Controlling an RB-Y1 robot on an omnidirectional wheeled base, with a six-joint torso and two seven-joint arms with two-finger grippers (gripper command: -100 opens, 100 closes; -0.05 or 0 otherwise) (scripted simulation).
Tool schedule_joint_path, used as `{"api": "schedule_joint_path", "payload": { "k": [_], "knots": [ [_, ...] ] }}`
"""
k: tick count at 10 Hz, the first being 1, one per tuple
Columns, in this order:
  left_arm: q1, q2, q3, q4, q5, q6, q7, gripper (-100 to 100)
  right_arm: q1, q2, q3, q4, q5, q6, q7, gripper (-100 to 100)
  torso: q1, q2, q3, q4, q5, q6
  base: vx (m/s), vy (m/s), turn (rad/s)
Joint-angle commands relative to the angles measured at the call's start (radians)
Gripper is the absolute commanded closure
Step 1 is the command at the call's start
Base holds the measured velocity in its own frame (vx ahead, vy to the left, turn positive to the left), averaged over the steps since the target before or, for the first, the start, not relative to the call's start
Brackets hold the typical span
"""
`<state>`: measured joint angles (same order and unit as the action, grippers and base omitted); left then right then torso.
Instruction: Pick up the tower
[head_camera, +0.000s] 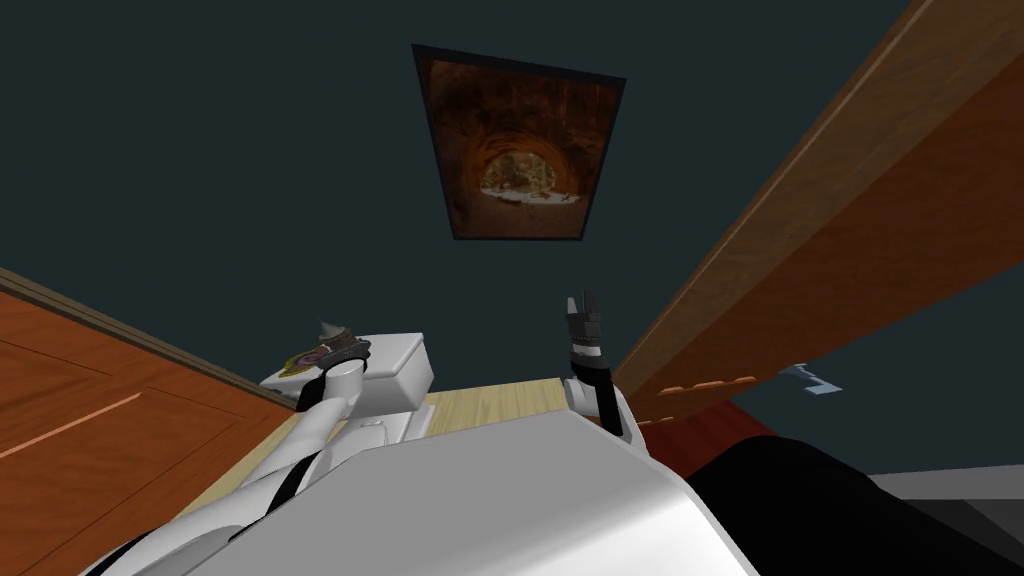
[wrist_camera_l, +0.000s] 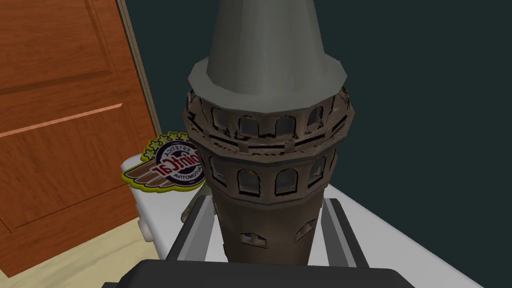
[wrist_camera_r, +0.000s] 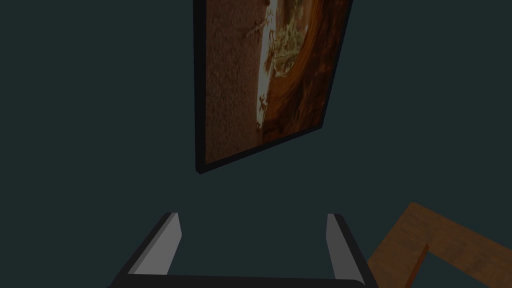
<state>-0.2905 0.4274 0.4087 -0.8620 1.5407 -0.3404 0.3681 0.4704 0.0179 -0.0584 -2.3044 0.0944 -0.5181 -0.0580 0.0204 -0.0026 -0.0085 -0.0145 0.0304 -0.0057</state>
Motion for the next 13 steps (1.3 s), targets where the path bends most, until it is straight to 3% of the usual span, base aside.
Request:
{"api": "schedule_joint_path", "payload": {
  "k": [1,2,3,4,5,6,8,9,11,12,13],
  "knots": [
    [-0.002,-0.004,0.003,-0.005,0.004,0.002,-0.035,100,0.000,0.000,0.000,0.000,0.000,0.000,0.000,0,0.000,0.000,0.000,0.000,0.000,0.000,0.008,-0.011,0.006],
    [-0.051,-0.049,-0.036,0.040,0.008,-0.049,-0.072,100,0.000,0.000,0.000,0.000,0.000,0.000,0.000,0,-0.002,-0.001,-0.001,0.000,-0.001,0.000,-0.054,0.085,0.097],
    [-0.084,-0.049,-0.036,0.040,0.008,-0.056,-0.078,100,0.000,0.000,0.000,0.000,0.000,0.000,0.000,0,0.003,0.001,0.000,0.000,0.000,0.001,-0.105,0.122,0.031],
    [-0.115,-0.091,-0.075,0.084,0.011,-0.091,-0.116,100,0.000,0.000,0.000,0.000,0.000,0.000,0.000,0,0.004,0.004,0.002,0.001,-0.001,0.001,-0.153,0.131,0.081],
    [-0.151,-0.093,-0.075,0.084,0.011,-0.114,-0.121,100,0.000,0.000,0.000,0.000,0.000,0.000,0.000,0,0.004,0.007,0.003,0.000,0.002,0.002,-0.133,0.111,0.020],
    [-0.193,-0.126,-0.114,0.129,0.015,-0.147,-0.156,100,0.000,0.000,0.000,0.000,0.000,0.000,0.000,0,0.004,0.007,0.003,-0.001,0.001,0.001,-0.161,0.166,0.101],
    [-0.233,-0.137,-0.114,0.129,0.015,-0.172,-0.164,100,0.000,0.000,0.000,0.000,0.000,0.000,0.000,0,0.005,0.008,0.003,-0.001,0.002,0.000,-0.091,0.097,0.011],
    [-0.271,-0.182,-0.152,0.173,0.018,-0.218,-0.204,100,0.000,0.000,0.000,0.000,0.000,0.000,0.000,0,0.001,0.004,0.001,-0.001,0.001,0.001,-0.077,0.092,0.092],
    [-0.329,-0.182,-0.152,0.173,0.018,-0.230,-0.206,100,0.000,0.000,0.000,0.000,0.000,0.000,0.000,0,0.001,0.005,0.002,-0.001,0.000,0.001,-0.065,0.071,0.012],
    [-0.329,-0.182,-0.152,0.173,0.018,-0.230,-0.206,100,0.000,0.000,0.000,0.000,0.000,0.000,0.000,0,-0.002,0.004,0.002,0.000,0.000,0.001,-0.004,0.016,-0.008],
    [-0.369,-0.226,-0.191,0.209,0.022,-0.278,-0.249,100,0.000,0.000,0.000,0.000,0.000,0.000,0.000,0,-0.004,0.002,0.001,0.000,-0.001,0.001,-0.068,0.079,0.116]
  ]
}}
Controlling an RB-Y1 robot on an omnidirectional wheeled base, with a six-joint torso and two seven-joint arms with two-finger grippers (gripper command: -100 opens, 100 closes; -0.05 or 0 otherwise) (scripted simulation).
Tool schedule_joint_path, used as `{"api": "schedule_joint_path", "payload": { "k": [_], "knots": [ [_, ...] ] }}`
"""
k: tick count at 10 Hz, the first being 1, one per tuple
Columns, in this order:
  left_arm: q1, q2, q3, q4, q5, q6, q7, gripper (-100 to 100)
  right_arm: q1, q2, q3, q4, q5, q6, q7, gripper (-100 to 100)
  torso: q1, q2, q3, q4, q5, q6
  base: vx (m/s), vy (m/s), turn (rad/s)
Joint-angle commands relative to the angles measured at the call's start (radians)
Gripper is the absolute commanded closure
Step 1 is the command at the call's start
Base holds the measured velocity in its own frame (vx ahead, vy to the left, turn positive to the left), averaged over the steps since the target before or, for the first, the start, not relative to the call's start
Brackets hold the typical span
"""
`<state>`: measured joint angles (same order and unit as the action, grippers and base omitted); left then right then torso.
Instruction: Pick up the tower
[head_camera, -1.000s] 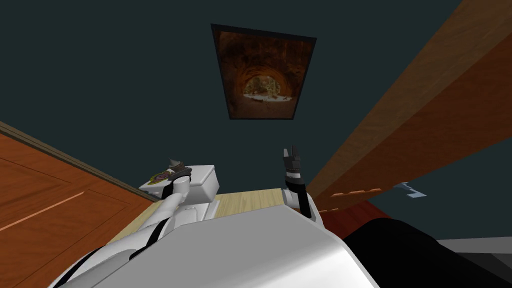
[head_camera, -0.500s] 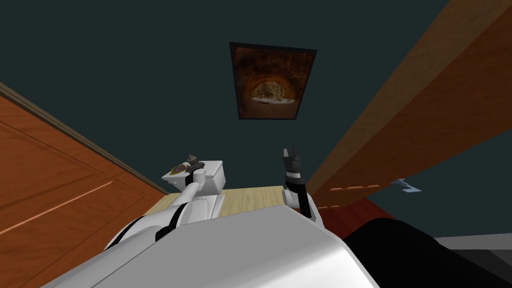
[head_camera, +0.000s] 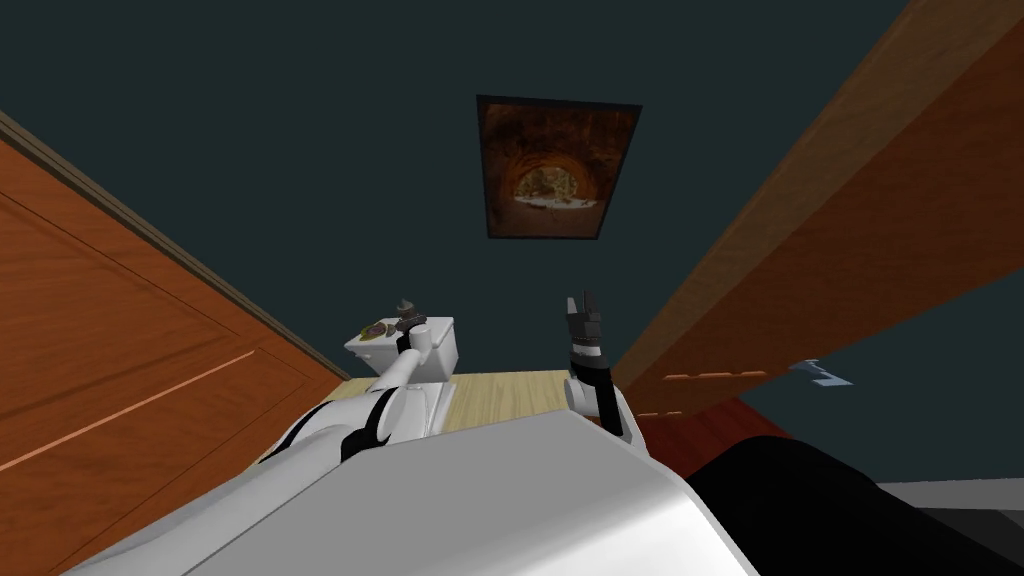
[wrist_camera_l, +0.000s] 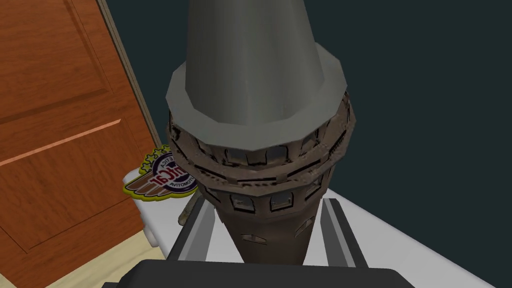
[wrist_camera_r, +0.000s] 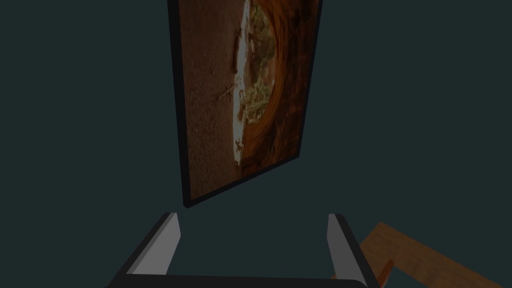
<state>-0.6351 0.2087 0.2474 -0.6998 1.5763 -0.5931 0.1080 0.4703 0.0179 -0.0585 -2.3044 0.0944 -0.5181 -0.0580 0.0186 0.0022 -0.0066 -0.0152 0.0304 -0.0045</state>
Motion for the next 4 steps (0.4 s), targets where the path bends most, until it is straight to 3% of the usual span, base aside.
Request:
{"api": "schedule_joint_path", "payload": {
  "k": [1,3,4],
  "knots": [
    [-0.050,-0.007,-0.030,0.050,-0.014,-0.035,0.011,100,0.000,0.000,0.000,0.000,0.000,0.000,0.000,0,0.000,0.000,0.000,0.000,0.000,0.000,-0.095,0.092,0.015],
    [-0.059,-0.003,-0.034,0.065,-0.020,-0.033,0.021,100,0.000,0.000,0.000,0.000,0.000,0.000,0.000,0,0.001,0.001,0.001,0.001,-0.001,-0.001,-0.042,0.046,-0.014],
    [-0.061,-0.003,-0.036,0.070,-0.023,-0.035,0.030,0,0.000,0.000,0.000,0.000,0.000,0.000,0.000,0,-0.001,0.000,0.001,0.001,-0.001,-0.002,-0.005,0.005,0.001]
  ]
}}
